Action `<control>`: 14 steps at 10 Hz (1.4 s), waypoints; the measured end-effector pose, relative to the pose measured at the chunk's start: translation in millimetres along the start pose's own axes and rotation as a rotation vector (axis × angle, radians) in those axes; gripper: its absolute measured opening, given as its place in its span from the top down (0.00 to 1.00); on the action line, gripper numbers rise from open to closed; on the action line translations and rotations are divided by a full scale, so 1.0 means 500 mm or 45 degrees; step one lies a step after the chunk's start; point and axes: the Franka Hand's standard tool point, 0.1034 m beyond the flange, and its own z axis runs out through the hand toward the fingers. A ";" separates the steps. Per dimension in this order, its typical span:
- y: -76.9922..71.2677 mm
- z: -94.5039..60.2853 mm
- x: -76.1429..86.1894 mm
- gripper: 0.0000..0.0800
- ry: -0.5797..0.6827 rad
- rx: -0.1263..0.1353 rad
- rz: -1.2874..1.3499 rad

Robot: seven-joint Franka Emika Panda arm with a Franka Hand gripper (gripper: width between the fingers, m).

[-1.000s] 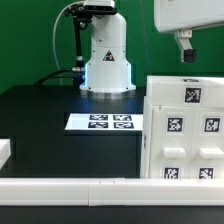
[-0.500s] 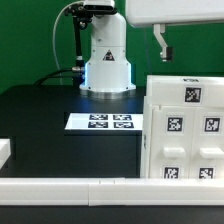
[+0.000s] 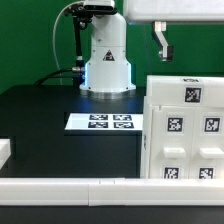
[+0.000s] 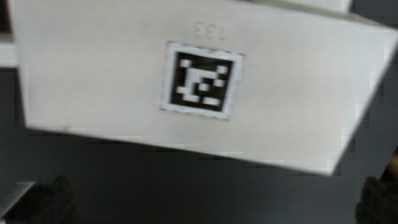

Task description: Assemble cabinet

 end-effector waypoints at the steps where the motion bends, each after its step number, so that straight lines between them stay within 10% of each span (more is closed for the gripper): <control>1: -0.002 0.006 0.007 0.00 -0.039 0.008 -0.178; 9: 0.000 0.013 -0.001 0.00 -0.128 -0.070 -1.161; 14: -0.003 0.020 -0.024 0.00 -0.269 -0.038 -1.145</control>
Offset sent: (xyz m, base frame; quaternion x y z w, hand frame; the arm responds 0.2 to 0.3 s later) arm 0.0000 0.0000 0.0000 0.0000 0.0000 -0.1938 0.9810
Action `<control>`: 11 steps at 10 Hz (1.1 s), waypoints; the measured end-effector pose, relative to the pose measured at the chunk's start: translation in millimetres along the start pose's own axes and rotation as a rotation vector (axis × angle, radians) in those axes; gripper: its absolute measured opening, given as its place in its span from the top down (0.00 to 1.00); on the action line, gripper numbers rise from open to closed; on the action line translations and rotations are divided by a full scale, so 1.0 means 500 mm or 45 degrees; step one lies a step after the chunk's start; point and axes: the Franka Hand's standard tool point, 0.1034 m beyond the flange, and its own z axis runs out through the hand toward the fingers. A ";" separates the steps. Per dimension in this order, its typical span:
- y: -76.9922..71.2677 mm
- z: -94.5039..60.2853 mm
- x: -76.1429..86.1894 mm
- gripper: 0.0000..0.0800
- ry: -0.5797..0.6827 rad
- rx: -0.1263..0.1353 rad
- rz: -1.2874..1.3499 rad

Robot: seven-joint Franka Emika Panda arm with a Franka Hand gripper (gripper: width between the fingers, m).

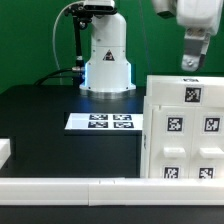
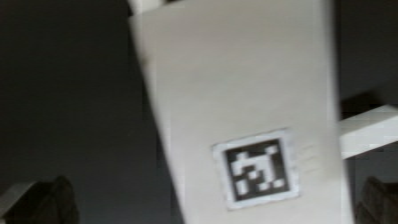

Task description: Assemble cabinet

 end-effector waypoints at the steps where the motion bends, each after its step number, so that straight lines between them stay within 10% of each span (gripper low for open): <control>1: -0.001 0.008 0.006 0.00 -0.036 0.029 0.016; 9: -0.037 0.074 0.021 0.00 -0.019 0.016 0.084; 11: -0.036 0.075 0.017 0.16 -0.020 0.018 0.134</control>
Offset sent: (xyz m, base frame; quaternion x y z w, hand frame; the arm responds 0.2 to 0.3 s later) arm -0.0163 0.0194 -0.0217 -0.0099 0.0152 0.0195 0.9996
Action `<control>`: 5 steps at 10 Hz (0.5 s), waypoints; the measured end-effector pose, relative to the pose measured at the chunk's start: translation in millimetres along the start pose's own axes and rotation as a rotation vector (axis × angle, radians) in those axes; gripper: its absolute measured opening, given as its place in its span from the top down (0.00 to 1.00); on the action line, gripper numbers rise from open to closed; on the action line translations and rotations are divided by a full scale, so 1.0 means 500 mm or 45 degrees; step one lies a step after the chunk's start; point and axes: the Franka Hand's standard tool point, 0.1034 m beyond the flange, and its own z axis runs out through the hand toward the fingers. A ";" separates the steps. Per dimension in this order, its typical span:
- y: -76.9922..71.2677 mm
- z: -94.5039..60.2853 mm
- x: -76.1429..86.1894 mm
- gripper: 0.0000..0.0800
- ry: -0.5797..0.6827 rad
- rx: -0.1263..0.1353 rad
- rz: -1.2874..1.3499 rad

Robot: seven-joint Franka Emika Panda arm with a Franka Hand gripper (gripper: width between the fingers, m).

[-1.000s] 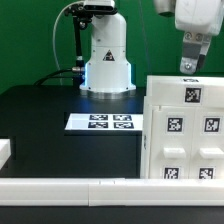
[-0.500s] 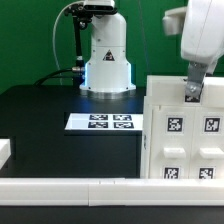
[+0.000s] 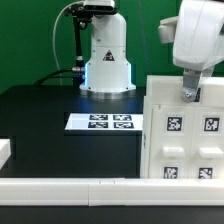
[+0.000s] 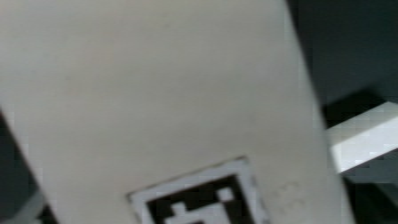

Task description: Assemble cabinet

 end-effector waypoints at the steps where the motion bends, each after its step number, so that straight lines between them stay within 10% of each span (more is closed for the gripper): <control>1: -0.005 0.000 -0.005 0.27 -0.012 0.015 0.072; 5: -0.016 -0.001 -0.013 0.27 -0.044 0.044 0.442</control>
Offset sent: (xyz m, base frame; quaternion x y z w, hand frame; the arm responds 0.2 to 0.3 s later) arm 0.0001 0.0016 -0.0029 -0.0012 -0.0009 0.1514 0.9885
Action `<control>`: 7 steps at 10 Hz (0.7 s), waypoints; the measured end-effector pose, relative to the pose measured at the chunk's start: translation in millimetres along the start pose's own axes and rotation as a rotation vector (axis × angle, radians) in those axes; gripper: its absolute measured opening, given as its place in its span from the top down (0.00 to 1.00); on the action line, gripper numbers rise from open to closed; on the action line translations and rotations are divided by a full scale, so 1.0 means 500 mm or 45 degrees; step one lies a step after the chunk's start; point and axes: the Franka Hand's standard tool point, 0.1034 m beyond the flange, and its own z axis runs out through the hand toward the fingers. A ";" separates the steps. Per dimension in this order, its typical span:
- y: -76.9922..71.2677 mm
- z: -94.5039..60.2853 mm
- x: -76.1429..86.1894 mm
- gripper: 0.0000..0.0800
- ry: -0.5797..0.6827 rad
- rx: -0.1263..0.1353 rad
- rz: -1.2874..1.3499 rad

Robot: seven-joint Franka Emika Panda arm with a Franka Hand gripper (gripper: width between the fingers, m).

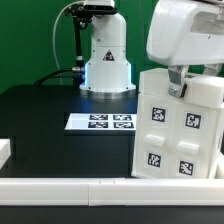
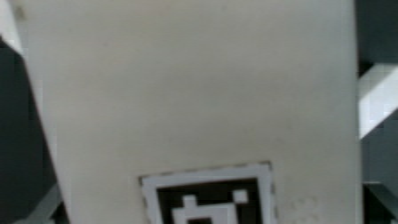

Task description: Assemble cabinet

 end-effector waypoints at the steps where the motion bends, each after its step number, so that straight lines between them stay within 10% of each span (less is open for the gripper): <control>1: -0.001 -0.001 0.001 0.27 0.001 -0.001 0.045; 5: 0.007 -0.009 -0.005 0.28 -0.007 0.006 0.031; 7: 0.017 -0.048 -0.017 0.04 -0.007 0.018 0.040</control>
Offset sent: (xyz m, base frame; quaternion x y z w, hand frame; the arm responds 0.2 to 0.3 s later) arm 0.0000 0.0000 0.0000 0.0000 0.0000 0.0000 1.0000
